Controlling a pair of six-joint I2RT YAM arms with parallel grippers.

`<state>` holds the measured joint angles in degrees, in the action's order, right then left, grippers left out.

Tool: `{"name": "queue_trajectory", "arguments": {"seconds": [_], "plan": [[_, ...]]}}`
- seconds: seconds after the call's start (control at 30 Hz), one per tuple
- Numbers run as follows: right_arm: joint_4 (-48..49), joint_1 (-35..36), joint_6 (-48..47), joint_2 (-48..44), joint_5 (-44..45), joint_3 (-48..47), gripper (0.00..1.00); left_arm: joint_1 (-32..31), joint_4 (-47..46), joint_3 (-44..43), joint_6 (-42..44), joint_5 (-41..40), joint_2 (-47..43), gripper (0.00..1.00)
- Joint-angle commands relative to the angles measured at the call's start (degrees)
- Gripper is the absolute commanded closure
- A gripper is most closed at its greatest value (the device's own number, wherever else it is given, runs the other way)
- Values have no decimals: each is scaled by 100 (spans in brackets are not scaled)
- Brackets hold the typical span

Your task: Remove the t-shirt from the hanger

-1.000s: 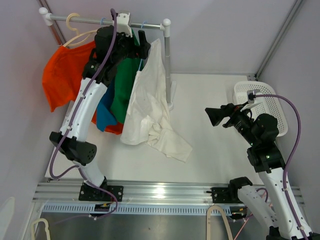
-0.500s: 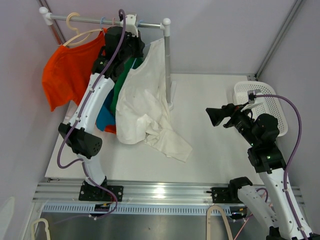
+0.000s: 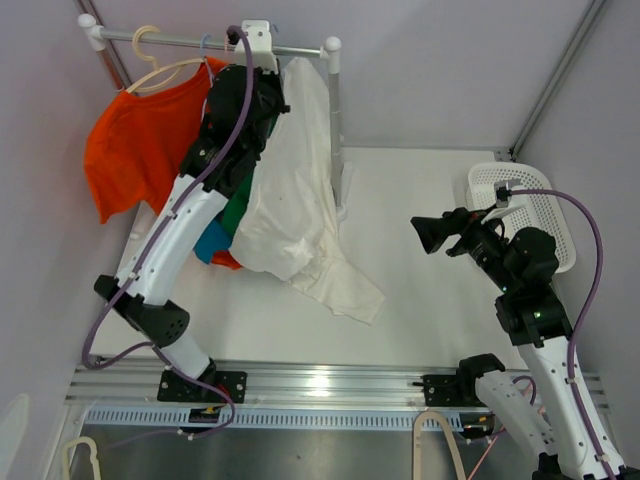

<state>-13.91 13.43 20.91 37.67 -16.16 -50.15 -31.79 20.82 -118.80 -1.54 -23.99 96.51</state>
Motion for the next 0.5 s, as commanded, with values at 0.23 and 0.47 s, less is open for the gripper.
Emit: {"name": "queue_trajectory", "arguments": {"seconds": [0.23,0.47], "plan": [[64,326,-349,530,-1789,-380,0,-564,-1124,647,163,-2468,-984,99],[256,2574,-1070,1128,-1269,-724,1,-995,563,1121,-1532,-3427,-1573,99]]}}
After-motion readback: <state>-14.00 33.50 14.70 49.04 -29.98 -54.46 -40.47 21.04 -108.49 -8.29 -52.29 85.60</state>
